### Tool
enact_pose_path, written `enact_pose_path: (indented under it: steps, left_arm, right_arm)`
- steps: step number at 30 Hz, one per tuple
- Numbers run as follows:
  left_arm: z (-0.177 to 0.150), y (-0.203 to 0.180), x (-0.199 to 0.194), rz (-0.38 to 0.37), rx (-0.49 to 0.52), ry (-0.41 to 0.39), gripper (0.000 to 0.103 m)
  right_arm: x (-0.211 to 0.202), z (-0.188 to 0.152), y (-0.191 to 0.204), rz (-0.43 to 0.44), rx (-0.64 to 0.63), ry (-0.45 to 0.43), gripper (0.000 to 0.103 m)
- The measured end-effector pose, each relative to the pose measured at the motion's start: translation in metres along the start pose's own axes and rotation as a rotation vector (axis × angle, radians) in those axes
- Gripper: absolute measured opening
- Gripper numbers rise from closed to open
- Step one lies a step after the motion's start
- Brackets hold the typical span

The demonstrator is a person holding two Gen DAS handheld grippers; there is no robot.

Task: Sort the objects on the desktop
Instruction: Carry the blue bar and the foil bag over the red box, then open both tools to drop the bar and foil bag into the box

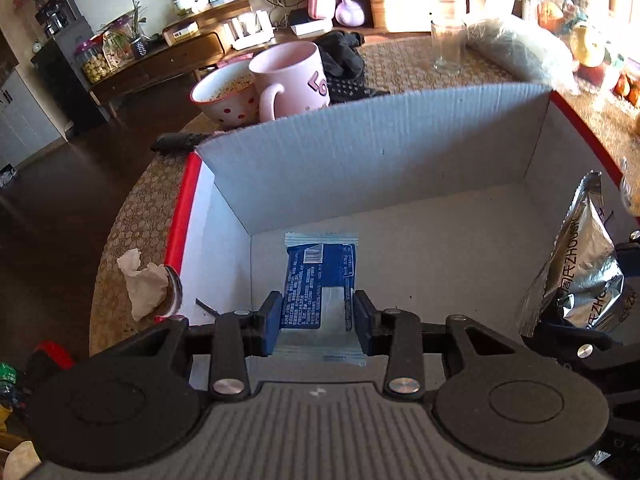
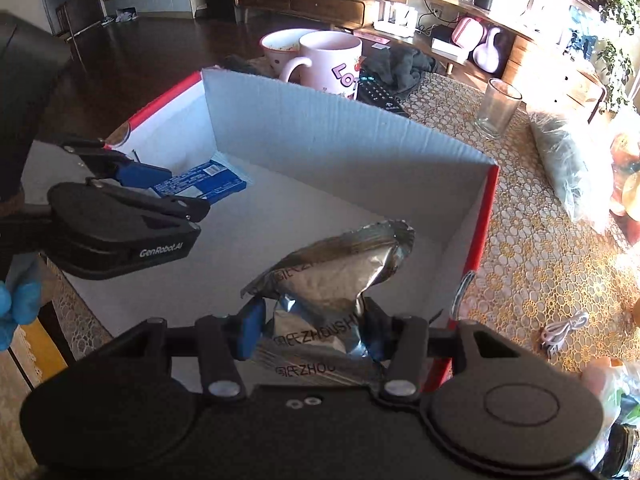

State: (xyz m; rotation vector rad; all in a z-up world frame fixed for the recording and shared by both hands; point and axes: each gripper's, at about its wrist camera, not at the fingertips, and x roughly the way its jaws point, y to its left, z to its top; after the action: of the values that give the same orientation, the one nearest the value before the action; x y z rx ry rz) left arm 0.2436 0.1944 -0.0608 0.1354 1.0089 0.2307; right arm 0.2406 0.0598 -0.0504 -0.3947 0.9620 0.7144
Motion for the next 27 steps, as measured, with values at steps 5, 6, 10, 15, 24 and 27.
enact_pose_path:
  steps: [5,6,10,15,24,27]
  left_arm:
    - [-0.003,0.001,0.011,0.008,0.007,0.039,0.037]
    - [-0.004,0.002,0.013,0.013,0.000,0.048,0.037]
    - [-0.006,0.008,0.019,0.019,-0.016,0.070,0.037]
    - [-0.008,0.006,0.021,0.026,-0.017,0.079,0.037]
    - [-0.009,0.009,0.023,0.003,-0.054,0.082,0.038]
    - [-0.010,0.010,0.022,-0.012,-0.073,0.080,0.040]
  right_arm:
    - [0.001,-0.001,0.004,-0.016,-0.018,-0.006,0.051]
    - [0.001,-0.001,0.006,-0.020,-0.025,-0.012,0.051]
    - [0.000,0.001,0.017,-0.016,-0.063,-0.044,0.051]
    - [0.007,0.002,0.019,-0.011,-0.055,-0.023,0.051]
    - [0.012,0.001,0.018,-0.048,-0.039,-0.013,0.054]
    - [0.009,0.001,0.019,-0.048,-0.040,-0.029,0.057]
